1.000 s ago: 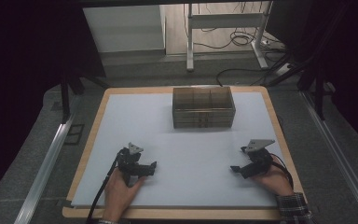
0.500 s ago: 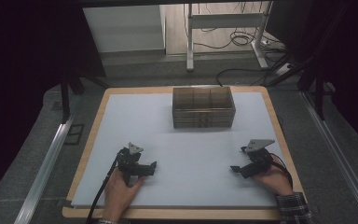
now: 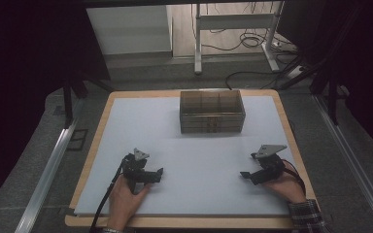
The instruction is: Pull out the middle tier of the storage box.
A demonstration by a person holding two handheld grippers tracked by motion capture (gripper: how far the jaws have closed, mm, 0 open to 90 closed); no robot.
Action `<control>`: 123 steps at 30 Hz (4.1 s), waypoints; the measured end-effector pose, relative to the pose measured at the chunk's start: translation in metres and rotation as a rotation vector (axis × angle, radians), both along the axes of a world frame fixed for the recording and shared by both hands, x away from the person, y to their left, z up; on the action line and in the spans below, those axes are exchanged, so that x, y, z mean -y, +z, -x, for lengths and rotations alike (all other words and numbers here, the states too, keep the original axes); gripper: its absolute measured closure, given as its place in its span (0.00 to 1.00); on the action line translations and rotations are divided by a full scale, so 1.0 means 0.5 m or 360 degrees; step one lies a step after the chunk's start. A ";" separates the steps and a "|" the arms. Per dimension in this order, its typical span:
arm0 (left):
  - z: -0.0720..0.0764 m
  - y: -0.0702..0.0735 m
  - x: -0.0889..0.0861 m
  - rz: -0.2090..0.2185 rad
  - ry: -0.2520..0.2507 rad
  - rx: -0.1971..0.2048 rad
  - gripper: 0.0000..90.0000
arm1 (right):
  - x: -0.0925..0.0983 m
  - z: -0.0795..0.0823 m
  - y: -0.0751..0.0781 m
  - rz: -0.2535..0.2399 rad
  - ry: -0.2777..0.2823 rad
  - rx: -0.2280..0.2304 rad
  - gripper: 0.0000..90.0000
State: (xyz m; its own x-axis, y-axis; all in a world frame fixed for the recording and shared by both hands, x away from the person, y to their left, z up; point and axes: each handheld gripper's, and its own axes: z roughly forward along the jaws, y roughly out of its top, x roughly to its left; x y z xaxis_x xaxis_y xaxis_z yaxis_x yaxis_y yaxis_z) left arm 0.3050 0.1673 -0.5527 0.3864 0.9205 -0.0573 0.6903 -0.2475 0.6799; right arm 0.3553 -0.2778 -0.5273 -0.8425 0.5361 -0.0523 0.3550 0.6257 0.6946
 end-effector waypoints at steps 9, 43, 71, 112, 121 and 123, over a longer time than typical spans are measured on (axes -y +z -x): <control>0.000 0.000 0.000 0.0000 0.0000 0.0000 0.00 | -0.009 0.004 0.018 0.0047 0.0012 0.0040 0.18; 0.000 0.000 0.000 0.0001 0.0001 -0.0001 0.00 | -0.064 0.005 0.056 0.0296 0.0066 0.0272 0.35; 0.000 0.000 0.000 0.0002 0.0002 -0.0001 0.00 | -0.103 -0.009 0.063 0.0409 0.0084 0.0445 0.47; 0.000 0.000 0.000 0.0001 0.0003 -0.0001 0.00 | -0.198 -0.036 0.067 0.0646 0.0095 0.0820 0.51; 0.000 0.000 0.000 0.0003 0.0002 -0.0001 0.00 | -0.222 -0.042 0.059 0.0751 0.0130 0.0951 0.53; 0.000 0.000 0.000 0.0003 0.0002 -0.0001 0.00 | -0.227 -0.043 0.057 0.0776 0.0136 0.0983 0.54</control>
